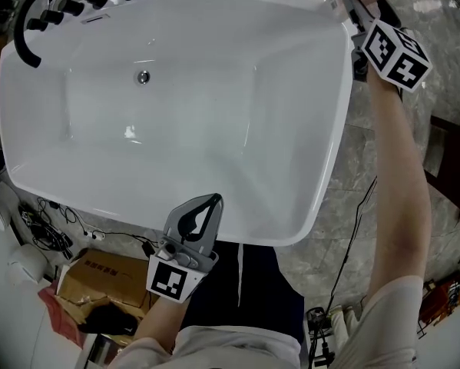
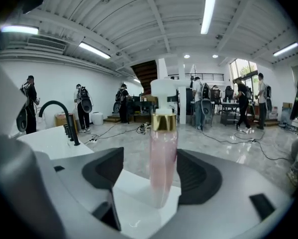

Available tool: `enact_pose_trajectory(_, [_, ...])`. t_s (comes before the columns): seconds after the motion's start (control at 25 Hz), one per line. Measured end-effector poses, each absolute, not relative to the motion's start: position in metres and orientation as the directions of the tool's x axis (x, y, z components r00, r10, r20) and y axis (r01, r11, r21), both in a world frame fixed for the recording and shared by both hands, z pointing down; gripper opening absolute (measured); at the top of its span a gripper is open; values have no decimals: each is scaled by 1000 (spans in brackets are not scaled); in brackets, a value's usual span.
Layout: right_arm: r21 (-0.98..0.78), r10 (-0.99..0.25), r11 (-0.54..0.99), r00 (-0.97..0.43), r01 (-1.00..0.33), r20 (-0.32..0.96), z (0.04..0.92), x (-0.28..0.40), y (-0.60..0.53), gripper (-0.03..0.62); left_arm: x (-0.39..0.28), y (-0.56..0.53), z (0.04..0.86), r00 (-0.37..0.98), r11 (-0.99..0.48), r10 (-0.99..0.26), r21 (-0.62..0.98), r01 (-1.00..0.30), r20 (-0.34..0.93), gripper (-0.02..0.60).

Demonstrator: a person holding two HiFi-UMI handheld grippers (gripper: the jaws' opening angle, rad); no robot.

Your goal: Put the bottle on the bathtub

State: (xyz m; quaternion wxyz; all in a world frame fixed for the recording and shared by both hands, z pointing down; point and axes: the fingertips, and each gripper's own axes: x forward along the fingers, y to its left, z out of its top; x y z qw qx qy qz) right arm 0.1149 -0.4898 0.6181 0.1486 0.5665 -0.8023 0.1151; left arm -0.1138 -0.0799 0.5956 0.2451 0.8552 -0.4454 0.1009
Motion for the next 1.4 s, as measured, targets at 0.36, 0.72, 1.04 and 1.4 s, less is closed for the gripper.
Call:
enact_pose_trajectory(0.36, [-30, -841, 426, -408, -904, 357, 613, 99, -383, 316, -110, -90, 590, 589, -508, -713, 300, -808, 380, 3])
enact_pose_trajectory(0.72, [-146, -723, 574, -582, -806, 371, 602, 53, -225, 264, -99, -96, 584, 607, -534, -707, 287, -795, 364, 3])
enact_pose_trajectory(1.04, [-237, -724, 500, -552, -833, 414, 598, 45, -113, 22, -87, -102, 575, 623, -565, -707, 263, -782, 334, 3])
enact_pose_trajectory(1.4, [-286, -721, 434, -520, -854, 459, 611, 38, -85, 6, -78, -91, 573, 624, -570, -706, 256, -781, 335, 3])
